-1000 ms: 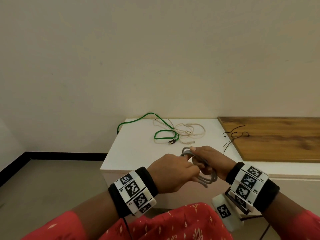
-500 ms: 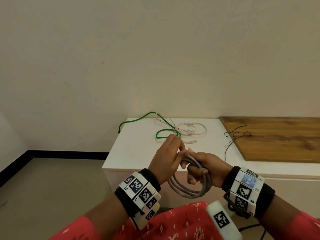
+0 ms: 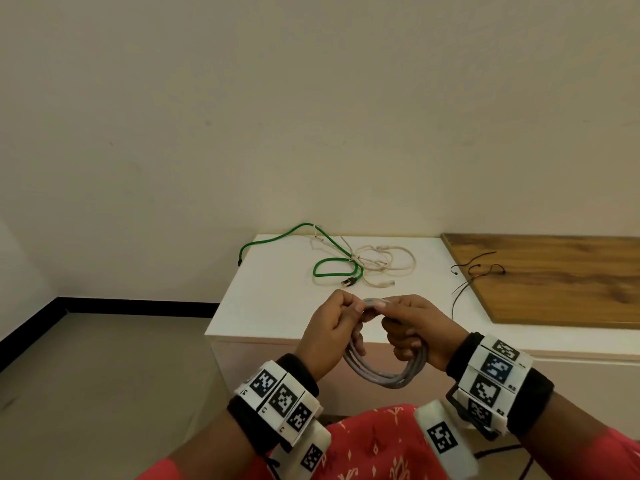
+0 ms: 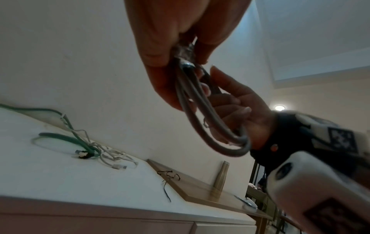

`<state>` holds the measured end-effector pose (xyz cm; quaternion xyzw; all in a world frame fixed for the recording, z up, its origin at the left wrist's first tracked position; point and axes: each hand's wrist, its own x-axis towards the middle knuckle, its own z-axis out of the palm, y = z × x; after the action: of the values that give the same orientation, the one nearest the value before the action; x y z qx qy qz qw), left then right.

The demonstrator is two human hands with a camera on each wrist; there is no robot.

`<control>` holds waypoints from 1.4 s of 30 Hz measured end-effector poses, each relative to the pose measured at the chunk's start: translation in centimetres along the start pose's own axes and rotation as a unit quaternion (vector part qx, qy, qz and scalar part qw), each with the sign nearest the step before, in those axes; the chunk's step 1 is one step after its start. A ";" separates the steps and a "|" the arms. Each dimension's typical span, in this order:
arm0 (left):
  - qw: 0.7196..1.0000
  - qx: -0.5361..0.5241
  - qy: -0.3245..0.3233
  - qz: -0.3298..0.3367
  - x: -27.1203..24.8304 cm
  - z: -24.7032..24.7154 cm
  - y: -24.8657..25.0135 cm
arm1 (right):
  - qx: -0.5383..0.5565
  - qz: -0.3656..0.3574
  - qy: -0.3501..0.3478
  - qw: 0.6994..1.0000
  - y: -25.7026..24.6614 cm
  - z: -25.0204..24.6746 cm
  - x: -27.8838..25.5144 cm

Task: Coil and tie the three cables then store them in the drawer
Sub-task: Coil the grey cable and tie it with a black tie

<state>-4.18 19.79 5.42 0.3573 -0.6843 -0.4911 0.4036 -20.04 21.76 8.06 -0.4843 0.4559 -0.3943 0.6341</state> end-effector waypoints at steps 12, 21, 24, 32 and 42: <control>0.952 -0.254 -0.101 -0.136 0.4 -1.0 0.4 | 0.039 -0.077 0.111 0.990 0.8 -0.3 0.7; 0.929 -0.309 -0.109 -0.172 0.8 -1.0 -0.4 | 0.005 -0.065 0.119 0.991 1.7 -0.3 1.1; 0.939 -0.285 -0.080 -0.173 1.2 -0.2 -0.7 | -0.001 -0.043 0.102 0.994 1.9 -0.9 1.3; 0.944 -0.276 -0.019 -0.181 4.1 -1.4 -2.4 | -0.072 0.073 0.209 0.973 2.4 -10.1 2.5; 0.940 -0.289 0.010 -0.182 8.8 -0.7 -5.4 | -0.243 0.172 0.424 0.856 4.1 -25.6 7.3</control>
<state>-6.76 10.31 2.09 0.3488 -0.4320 -0.7292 0.3999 -42.37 9.25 -0.35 -0.3232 0.8377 -0.3228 0.2992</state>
